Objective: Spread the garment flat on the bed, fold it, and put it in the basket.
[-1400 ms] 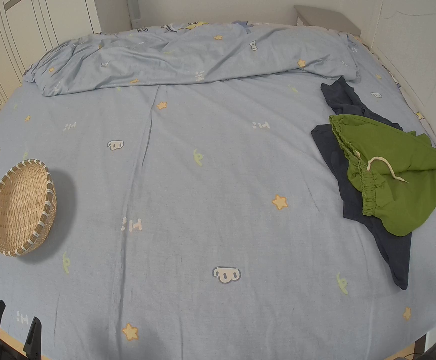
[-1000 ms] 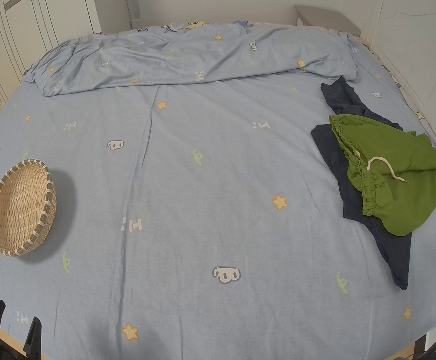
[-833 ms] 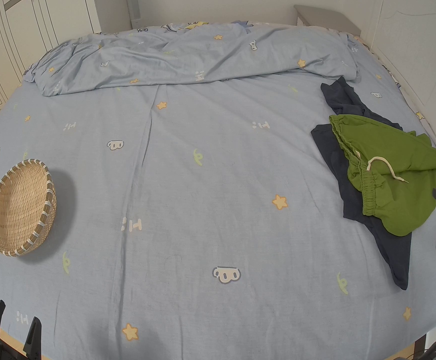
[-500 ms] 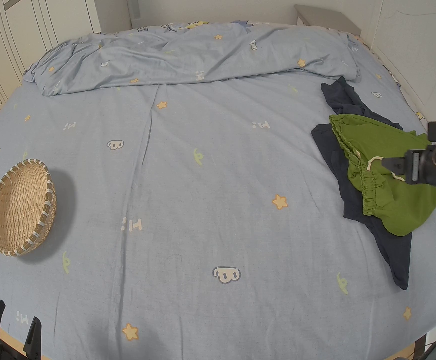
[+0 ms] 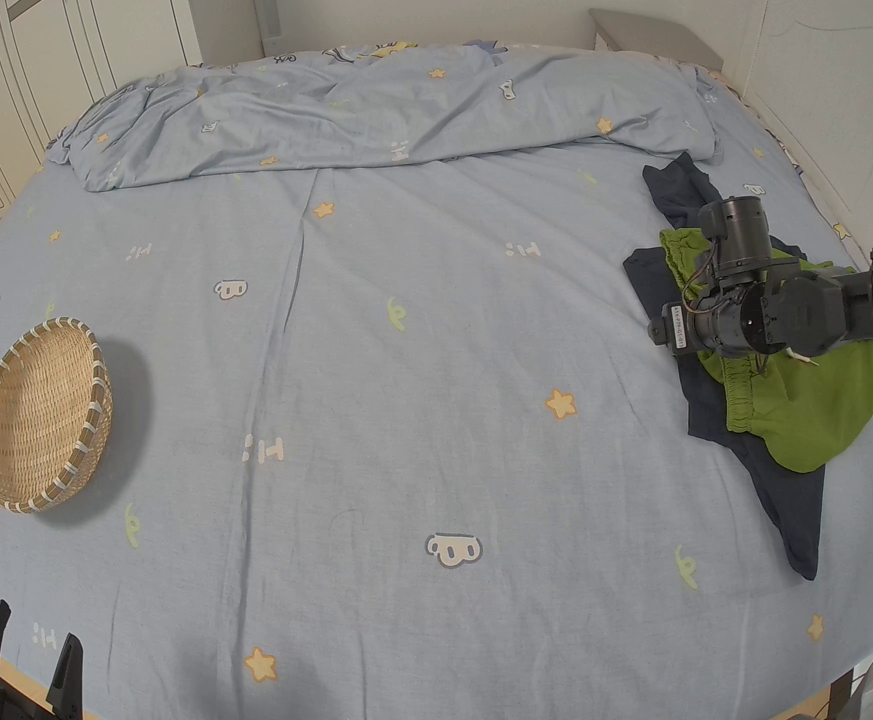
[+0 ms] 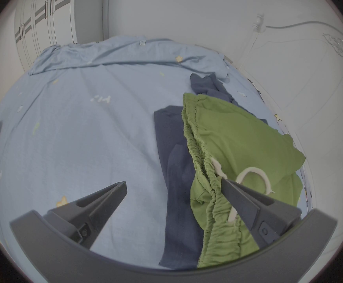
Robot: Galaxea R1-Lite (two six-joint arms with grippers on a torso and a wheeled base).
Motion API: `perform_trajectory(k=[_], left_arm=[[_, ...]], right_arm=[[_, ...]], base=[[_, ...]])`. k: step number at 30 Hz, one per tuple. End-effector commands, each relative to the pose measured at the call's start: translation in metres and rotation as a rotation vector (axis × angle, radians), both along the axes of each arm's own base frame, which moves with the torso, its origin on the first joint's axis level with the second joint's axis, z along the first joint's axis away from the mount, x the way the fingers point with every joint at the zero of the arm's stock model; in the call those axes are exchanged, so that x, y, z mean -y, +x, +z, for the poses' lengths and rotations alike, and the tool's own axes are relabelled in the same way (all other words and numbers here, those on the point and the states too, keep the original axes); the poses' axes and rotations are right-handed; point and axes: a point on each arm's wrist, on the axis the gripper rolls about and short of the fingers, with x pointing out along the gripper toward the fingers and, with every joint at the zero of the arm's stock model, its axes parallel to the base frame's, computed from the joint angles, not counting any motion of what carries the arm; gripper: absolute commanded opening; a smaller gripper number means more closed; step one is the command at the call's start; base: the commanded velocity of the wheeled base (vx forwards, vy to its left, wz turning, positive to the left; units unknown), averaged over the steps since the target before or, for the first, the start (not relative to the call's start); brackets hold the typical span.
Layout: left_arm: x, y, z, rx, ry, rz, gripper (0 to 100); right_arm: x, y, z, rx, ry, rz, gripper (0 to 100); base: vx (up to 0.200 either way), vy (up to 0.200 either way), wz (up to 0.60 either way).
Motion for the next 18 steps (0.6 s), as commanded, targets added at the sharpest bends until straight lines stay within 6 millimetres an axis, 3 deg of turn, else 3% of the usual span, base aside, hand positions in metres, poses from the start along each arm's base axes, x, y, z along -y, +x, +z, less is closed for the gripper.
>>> perform_trajectory(k=[1, 18], left_arm=[[0.000, 0.000, -0.005, -0.001, 0.000, 0.000, 100], [0.000, 0.000, -0.005, -0.001, 0.000, 0.000, 100]], right_arm=[[0.000, 0.015, -0.022, -0.042, -0.013, -0.010, 100], [0.030, 0.027, -0.012, 0.029, -0.008, -0.109, 100]], base=[[0.000, 0.000, 0.00], [0.000, 0.000, 0.00]])
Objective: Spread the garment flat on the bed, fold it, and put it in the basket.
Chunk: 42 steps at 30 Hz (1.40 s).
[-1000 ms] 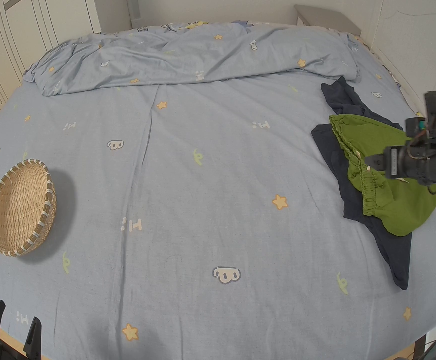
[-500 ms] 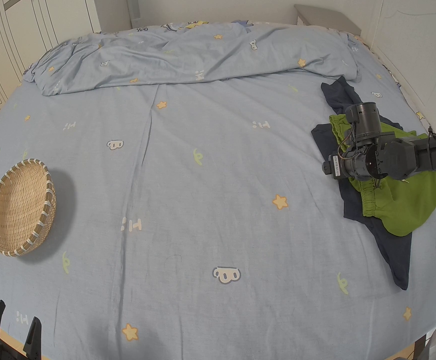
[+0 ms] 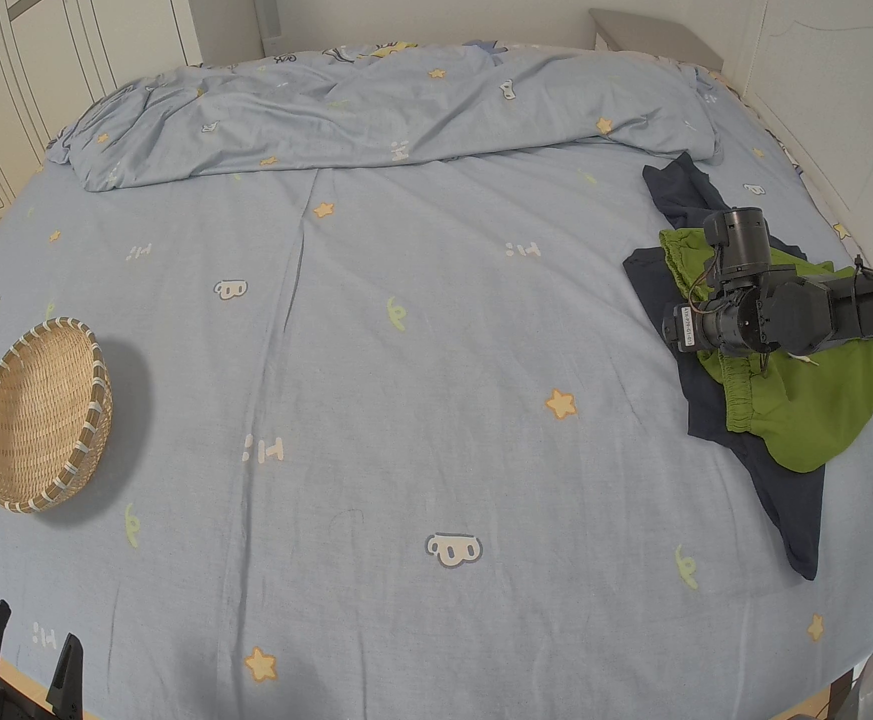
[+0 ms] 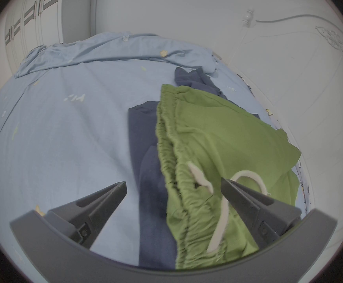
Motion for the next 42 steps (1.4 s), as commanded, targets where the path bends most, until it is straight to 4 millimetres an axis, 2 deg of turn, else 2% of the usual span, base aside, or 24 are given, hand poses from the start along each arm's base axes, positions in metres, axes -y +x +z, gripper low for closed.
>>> perform_trajectory(k=[1, 3, 4, 17, 19, 22, 23, 24, 30, 31, 33, 36, 40, 42], left_arm=[[0.000, 0.000, -0.005, -0.001, 0.000, 0.002, 100], [0.000, 0.000, -0.005, -0.001, 0.000, 0.002, 100], [0.000, 0.000, -0.005, -0.001, 0.000, 0.000, 100], [0.000, 0.000, -0.005, -0.001, 0.000, 0.000, 100], [0.000, 0.000, -0.005, -0.001, 0.000, 0.002, 100], [0.000, 0.000, -0.005, -0.001, 0.000, 0.000, 100], [0.000, 0.000, -0.005, -0.001, 0.000, 0.000, 100], [0.000, 0.000, -0.005, -0.001, 0.000, 0.000, 100], [0.000, 0.000, -0.005, -0.001, 0.000, 0.000, 100], [0.000, 0.000, -0.005, -0.001, 0.000, 0.000, 100], [0.000, 0.000, -0.005, -0.001, 0.000, 0.000, 100], [0.000, 0.000, -0.005, -0.001, 0.000, 0.000, 100], [0.000, 0.000, -0.005, -0.001, 0.000, 0.000, 100], [0.000, 0.000, -0.005, -0.001, 0.000, 0.002, 100]], right_arm=[[0.008, 0.004, 0.003, 0.035, 0.003, -0.028, 100], [0.011, 0.005, 0.004, 0.048, 0.005, -0.035, 100], [0.014, 0.007, 0.005, 0.058, 0.007, -0.042, 0], [0.008, 0.006, 0.005, 0.056, 0.006, -0.028, 0], [0.009, 0.005, 0.008, 0.064, 0.007, -0.029, 0], [0.009, -0.004, 0.028, 0.106, 0.024, -0.015, 0], [0.009, -0.004, 0.028, 0.106, 0.024, -0.015, 0], [0.007, -0.017, 0.055, 0.158, 0.044, 0.004, 0], [0.009, -0.068, 0.128, 0.179, 0.142, 0.069, 0], [0.009, -0.068, 0.128, 0.179, 0.142, 0.069, 0], [0.012, -0.095, 0.161, 0.155, 0.272, 0.146, 0], [0.014, -0.129, 0.194, 0.113, 0.404, 0.258, 0], [0.008, -0.162, 0.211, 0.050, 0.487, 0.397, 0], [-0.005, -0.177, 0.214, 0.038, 0.504, 0.472, 0]], base=[[0.000, 0.000, 0.00], [0.000, 0.000, 0.00], [0.000, 0.000, 0.00], [0.000, 0.000, 0.00], [0.000, 0.000, 0.00], [0.000, 0.000, 0.00], [0.000, 0.000, 0.00], [0.000, 0.000, 0.00], [0.000, 0.000, 0.00], [0.000, 0.000, 0.00], [0.000, 0.000, 0.00], [0.000, 0.000, 0.00], [0.000, 0.000, 0.00], [0.000, 0.000, 0.00]])
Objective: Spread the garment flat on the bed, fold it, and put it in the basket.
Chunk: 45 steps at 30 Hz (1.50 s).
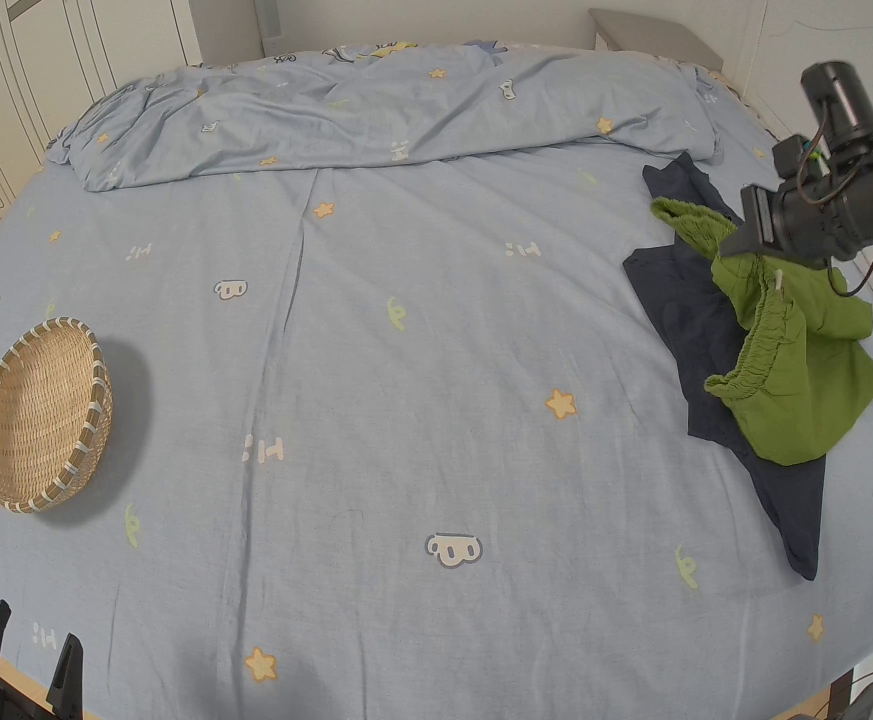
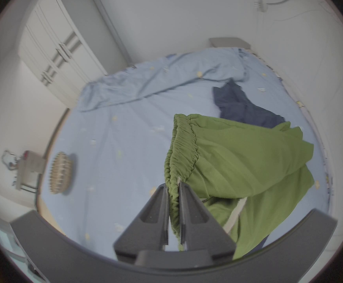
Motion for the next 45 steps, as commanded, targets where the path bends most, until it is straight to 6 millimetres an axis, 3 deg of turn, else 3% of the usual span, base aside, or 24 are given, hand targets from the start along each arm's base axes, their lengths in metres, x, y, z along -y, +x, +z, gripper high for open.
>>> perform_trajectory(k=[1, 7, 8, 10, 18, 19, 22, 23, 25, 33, 36, 44, 45], left_arm=[[0.000, 0.000, -0.005, -0.001, 0.000, 0.000, 100], [0.000, 0.000, -0.005, -0.001, 0.000, 0.000, 100], [0.000, 0.000, -0.005, -0.001, 0.000, 0.000, 100], [0.000, 0.000, -0.005, -0.001, 0.000, 0.000, 100], [0.000, 0.000, -0.005, -0.001, 0.000, 0.000, 100], [0.000, 0.000, -0.005, -0.001, 0.000, 0.000, 100], [0.000, 0.000, -0.005, -0.001, 0.000, 0.002, 100], [0.000, 0.000, -0.005, -0.001, 0.000, 0.002, 100], [0.000, 0.000, -0.005, -0.001, 0.000, 0.000, 100], [0.000, 0.000, -0.005, -0.001, 0.001, 0.000, 100], [0.000, 0.000, -0.005, -0.001, 0.001, 0.000, 100], [0.000, 0.000, -0.005, -0.003, 0.020, -0.009, 100], [0.000, 0.000, -0.005, -0.003, 0.020, -0.011, 100]], right_arm=[[-0.011, -0.072, 0.063, 0.140, 0.146, 0.155, 0], [-0.062, -0.095, 0.050, 0.032, 0.247, 0.303, 0], [-0.064, -0.096, 0.051, 0.032, 0.249, 0.308, 0], [-0.095, -0.107, 0.043, -0.007, 0.277, 0.406, 0], [-0.175, -0.129, 0.034, 0.039, 0.354, 0.623, 0], [-0.178, -0.129, 0.032, 0.042, 0.354, 0.627, 0], [-0.216, -0.122, 0.016, 0.093, 0.326, 0.576, 0], [-0.216, -0.122, 0.016, 0.093, 0.326, 0.576, 0], [-0.238, -0.110, -0.011, 0.069, 0.265, 0.528, 0], [-0.269, -0.088, -0.065, -0.030, 0.186, 0.501, 0], [-0.279, -0.085, -0.074, -0.022, 0.189, 0.503, 0], [-0.286, -0.083, -0.073, 0.037, 0.272, 0.513, 0], [-0.286, -0.083, -0.074, 0.035, 0.270, 0.512, 100]], base=[[0.000, 0.000, 0.00], [0.000, 0.000, 0.00], [0.000, 0.000, 0.00], [0.000, 0.000, 0.00], [0.000, 0.000, 0.00], [0.000, 0.000, 0.00], [0.000, 0.000, 0.00], [0.000, 0.000, 0.00], [0.000, 0.000, 0.00], [0.000, 0.000, 0.00], [0.000, 0.000, 0.00], [0.000, 0.000, 0.00], [0.000, 0.000, 0.00]])
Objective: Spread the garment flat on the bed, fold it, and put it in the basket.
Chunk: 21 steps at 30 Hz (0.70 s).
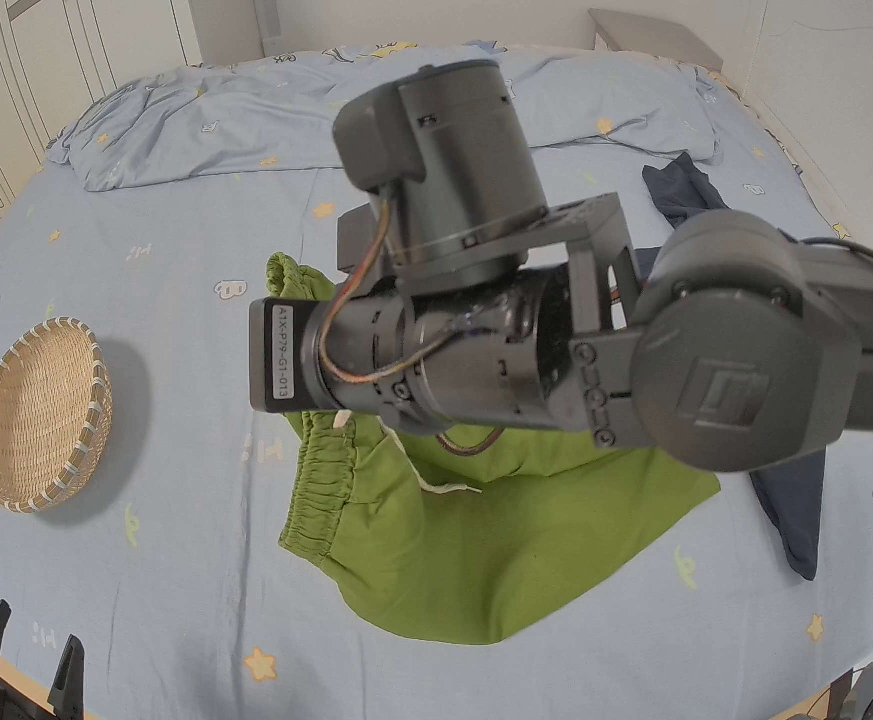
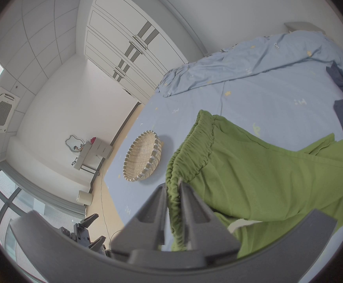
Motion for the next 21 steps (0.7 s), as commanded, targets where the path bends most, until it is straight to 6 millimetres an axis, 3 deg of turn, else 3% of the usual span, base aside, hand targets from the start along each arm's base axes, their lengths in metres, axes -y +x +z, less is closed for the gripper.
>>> perform_trajectory(k=[1, 9, 14, 17, 19, 21], left_arm=[[0.000, 0.000, -0.005, -0.004, 0.008, -0.006, 100], [0.000, 0.006, -0.002, -0.073, 0.076, -0.013, 100], [0.000, 0.007, -0.002, -0.084, 0.102, -0.033, 100], [0.001, 0.004, -0.003, -0.045, 0.094, -0.012, 100], [0.000, 0.000, -0.003, 0.020, 0.081, -0.002, 100], [0.000, -0.002, 0.007, 0.075, 0.063, 0.023, 100]], right_arm=[[-0.003, 0.001, -0.014, -0.021, -0.028, 0.005, 100], [-0.006, -0.002, -0.033, -0.013, -0.115, 0.048, 100], [-0.002, -0.001, -0.033, -0.014, -0.122, 0.044, 100], [0.017, 0.011, -0.025, -0.012, -0.114, -0.005, 100], [0.040, 0.020, -0.016, -0.015, -0.098, -0.042, 100], [0.052, 0.027, -0.016, -0.031, -0.096, -0.053, 100]], base=[[0.000, 0.000, 0.00], [0.000, 0.000, 0.00], [0.000, 0.000, 0.00], [0.000, 0.000, 0.00], [0.000, 0.000, 0.00], [0.000, 0.000, 0.00]])
